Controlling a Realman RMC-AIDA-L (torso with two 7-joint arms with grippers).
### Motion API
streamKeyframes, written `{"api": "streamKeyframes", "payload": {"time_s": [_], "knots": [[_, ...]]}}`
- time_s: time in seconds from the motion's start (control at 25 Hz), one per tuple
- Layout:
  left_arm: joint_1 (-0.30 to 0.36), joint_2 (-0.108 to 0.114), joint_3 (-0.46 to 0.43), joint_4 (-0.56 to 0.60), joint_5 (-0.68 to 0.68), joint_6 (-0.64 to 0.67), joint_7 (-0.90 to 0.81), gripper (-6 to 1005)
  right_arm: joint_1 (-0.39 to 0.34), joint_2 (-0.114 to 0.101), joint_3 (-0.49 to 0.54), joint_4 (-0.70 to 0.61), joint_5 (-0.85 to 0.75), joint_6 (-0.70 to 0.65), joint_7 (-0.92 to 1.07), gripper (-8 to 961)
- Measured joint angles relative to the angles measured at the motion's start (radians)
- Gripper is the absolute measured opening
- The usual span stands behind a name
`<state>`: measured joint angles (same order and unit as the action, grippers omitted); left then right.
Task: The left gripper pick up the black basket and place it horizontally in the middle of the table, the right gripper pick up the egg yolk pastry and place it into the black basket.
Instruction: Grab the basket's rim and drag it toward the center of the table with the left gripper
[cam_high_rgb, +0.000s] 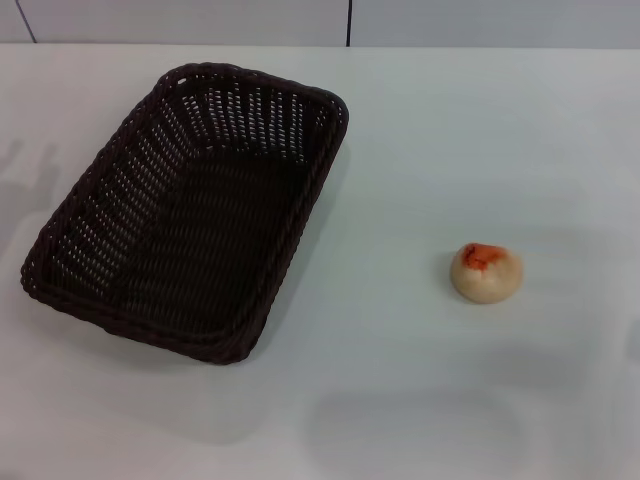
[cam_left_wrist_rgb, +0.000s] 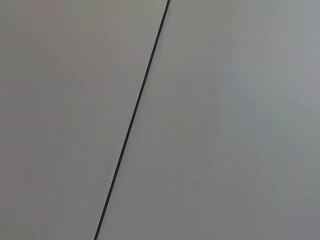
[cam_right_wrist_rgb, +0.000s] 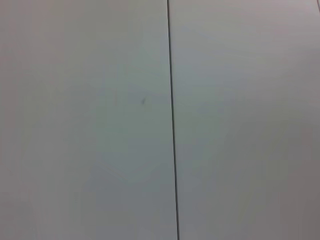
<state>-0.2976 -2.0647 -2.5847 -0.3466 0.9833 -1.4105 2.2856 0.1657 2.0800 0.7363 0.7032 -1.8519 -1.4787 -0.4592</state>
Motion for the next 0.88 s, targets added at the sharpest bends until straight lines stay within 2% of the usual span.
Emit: {"api": "streamKeyframes", "payload": {"time_s": [0.4, 0.52, 0.64, 0.68, 0.72, 0.84, 0.88], "knots": [[0.000, 0.000, -0.002, 0.000, 0.000, -0.001, -0.007, 453, 0.002, 0.000, 0.000, 0.004, -0.001, 0.000, 0.001, 511], [-0.001, 0.001, -0.003, -0.007, 0.000, -0.001, -0.060, 449, 0.005, 0.000, 0.000, 0.001, -0.001, -0.001, 0.001, 511], [0.000, 0.004, 0.004, -0.034, 0.009, 0.005, -0.153, 446, 0.006, 0.000, 0.000, 0.001, -0.001, -0.001, 0.001, 511], [0.004, 0.008, 0.018, -0.089, 0.038, 0.029, -0.275, 444, 0.005, 0.000, 0.002, 0.002, -0.001, -0.002, 0.001, 511], [0.004, 0.008, 0.018, -0.089, 0.038, 0.029, -0.275, 443, 0.005, 0.000, 0.002, 0.002, -0.001, -0.002, 0.001, 511], [0.014, 0.013, 0.059, -0.224, 0.130, 0.085, -0.501, 439, 0.003, 0.000, 0.005, 0.004, -0.002, -0.002, 0.001, 510], [0.017, 0.016, 0.081, -0.311, 0.208, 0.109, -0.639, 438, 0.003, 0.000, 0.006, 0.004, -0.002, -0.002, 0.001, 510]]}}
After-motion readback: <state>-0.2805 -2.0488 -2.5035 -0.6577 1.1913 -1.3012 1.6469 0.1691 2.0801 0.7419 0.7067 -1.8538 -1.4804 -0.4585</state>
